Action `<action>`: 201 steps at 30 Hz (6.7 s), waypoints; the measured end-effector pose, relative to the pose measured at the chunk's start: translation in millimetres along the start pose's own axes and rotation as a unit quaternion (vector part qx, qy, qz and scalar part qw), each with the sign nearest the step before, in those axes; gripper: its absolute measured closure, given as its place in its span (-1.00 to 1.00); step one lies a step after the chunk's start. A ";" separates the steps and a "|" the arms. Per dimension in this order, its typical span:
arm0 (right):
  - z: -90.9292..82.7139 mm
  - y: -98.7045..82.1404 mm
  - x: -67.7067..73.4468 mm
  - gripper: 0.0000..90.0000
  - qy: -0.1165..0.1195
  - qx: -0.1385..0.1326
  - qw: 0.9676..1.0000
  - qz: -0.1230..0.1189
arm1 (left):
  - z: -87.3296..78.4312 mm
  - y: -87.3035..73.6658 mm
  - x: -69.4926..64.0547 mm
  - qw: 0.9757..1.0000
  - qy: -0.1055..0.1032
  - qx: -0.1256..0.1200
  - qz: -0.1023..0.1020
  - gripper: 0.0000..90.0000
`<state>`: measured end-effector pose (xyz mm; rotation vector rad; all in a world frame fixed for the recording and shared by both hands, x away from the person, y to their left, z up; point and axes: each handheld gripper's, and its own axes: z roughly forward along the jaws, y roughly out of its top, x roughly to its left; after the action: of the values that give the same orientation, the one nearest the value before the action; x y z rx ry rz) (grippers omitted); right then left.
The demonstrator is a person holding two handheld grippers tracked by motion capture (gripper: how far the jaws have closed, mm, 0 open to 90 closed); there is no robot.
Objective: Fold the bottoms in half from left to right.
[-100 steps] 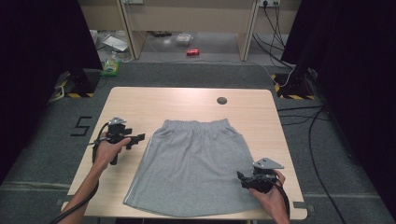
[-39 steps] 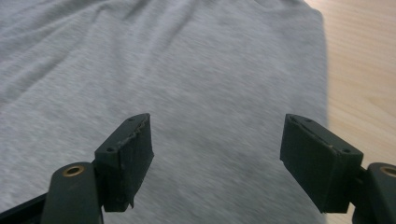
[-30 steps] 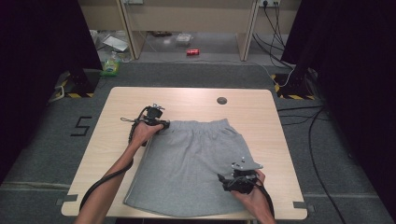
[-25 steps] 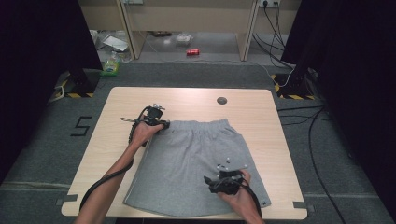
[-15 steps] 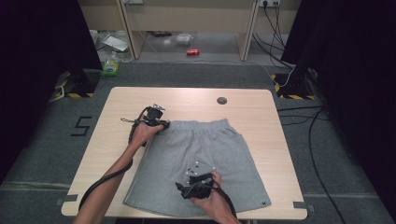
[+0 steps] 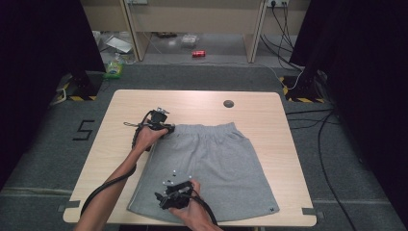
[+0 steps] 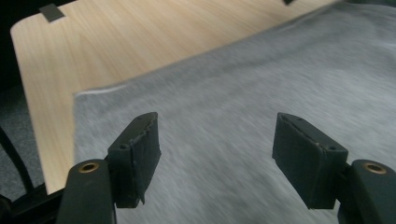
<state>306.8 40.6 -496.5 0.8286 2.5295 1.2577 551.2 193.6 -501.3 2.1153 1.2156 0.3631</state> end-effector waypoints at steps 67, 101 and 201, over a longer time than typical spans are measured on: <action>-29.3 9.4 -0.8 0.93 0.096 -0.060 0.993 0.026 | -37.2 47.3 -20.5 0.999 -0.012 -0.039 -0.009 0.86; -200.1 -86.4 -80.8 0.93 -0.046 -0.169 0.974 0.147 | -7.6 131.5 -154.5 0.997 -0.061 -0.032 0.020 0.86; -207.5 -101.8 -191.0 0.40 -0.168 -0.002 0.967 0.189 | 23.9 71.9 -101.3 0.999 -0.037 0.008 -0.021 -0.13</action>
<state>339.4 -255.3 -461.0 1.4409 2.1619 1.0998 557.9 73.3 -462.7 2.0955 1.2217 0.2552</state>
